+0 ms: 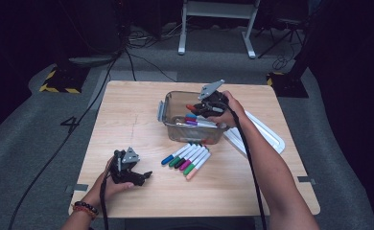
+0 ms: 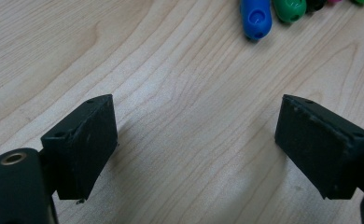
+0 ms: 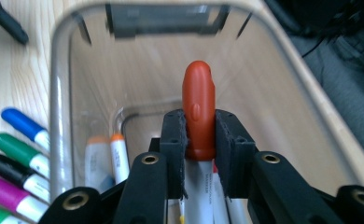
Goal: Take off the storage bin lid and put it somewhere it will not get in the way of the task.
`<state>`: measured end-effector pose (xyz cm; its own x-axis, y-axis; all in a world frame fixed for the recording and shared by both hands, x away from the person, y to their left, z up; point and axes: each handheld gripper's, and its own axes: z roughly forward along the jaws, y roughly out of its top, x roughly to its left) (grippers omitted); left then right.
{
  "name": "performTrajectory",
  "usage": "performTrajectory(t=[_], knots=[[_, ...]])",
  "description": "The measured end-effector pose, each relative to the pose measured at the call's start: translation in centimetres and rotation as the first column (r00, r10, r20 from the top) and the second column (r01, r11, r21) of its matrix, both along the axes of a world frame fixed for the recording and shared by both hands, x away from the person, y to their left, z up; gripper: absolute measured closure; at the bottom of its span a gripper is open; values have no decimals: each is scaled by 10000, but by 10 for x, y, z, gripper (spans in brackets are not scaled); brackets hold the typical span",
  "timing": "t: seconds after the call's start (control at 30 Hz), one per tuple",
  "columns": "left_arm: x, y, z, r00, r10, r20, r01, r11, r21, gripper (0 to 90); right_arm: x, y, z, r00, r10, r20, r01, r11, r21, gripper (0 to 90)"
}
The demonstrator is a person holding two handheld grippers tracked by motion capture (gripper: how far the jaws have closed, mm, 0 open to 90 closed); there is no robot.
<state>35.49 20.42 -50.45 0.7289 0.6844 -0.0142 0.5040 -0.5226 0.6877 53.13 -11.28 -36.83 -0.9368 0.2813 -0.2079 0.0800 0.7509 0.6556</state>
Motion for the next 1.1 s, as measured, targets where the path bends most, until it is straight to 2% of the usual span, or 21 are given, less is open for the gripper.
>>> performTrajectory(t=[0.1, 0.23, 0.27, 0.3, 0.4, 0.47, 0.57, 0.73, 0.87, 0.97, 1.1], knots=[[0, 0, 0, 10000, 1, -6, -1, 10000, -9, 133, 3, 5, -9, 9996, 17, -294, -35, 9980, -637, 747], [0, 0, 0, 10000, 0, 1, 0, 10000, 2, 133, 6, 10, -16, 9981, 23, -619, -101, 9919, -1263, 746], [0, 0, 0, 10000, 0, 1, 0, 10000, 2, 133, 6, 10, -16, 9981, 23, -619, -101, 9919, -1263, 746], [0, 0, 0, 10000, 3, 0, -3, 10000, -2, 133, 7, 12, -18, 9966, 26, -829, -153, 9881, -1528, 745], [0, 0, 0, 10000, 0, 1, 0, 10000, 4, 133, 8, 15, -20, 9948, -69, -1019, -113, 9841, -1770, 740], [0, 0, 0, 10000, 2, -2, -2, 10000, -3, 133, 7, 17, -21, 9945, -49, -1046, -160, 9801, -1977, 705], [0, 0, 0, 10000, 0, 1, 0, 10000, 1, 133, 7, 17, -21, 9947, -146, -1022, -52, 9815, -1912, 679], [0, 0, 0, 10000, 1, -1, -1, 10000, 0, 133, 4, 7, -14, 9959, -237, -868, 140, 9938, -1102, 599], [0, 0, 0, 10000, 1, -1, -1, 10000, 0, 133, -4, -9, -2, 9977, -149, -664, 140, 9998, -153, 541], [0, 0, 0, 10000, 1, -6, -1, 10000, -4, 133, -11, -23, 8, 9982, -308, -510, 340, 9973, 645, 502], [0, 0, 0, 10000, 2, -8, -2, 10000, -5, 133, -28, -40, 20, 9995, -245, -216, 273, 9897, 1405, 450]])
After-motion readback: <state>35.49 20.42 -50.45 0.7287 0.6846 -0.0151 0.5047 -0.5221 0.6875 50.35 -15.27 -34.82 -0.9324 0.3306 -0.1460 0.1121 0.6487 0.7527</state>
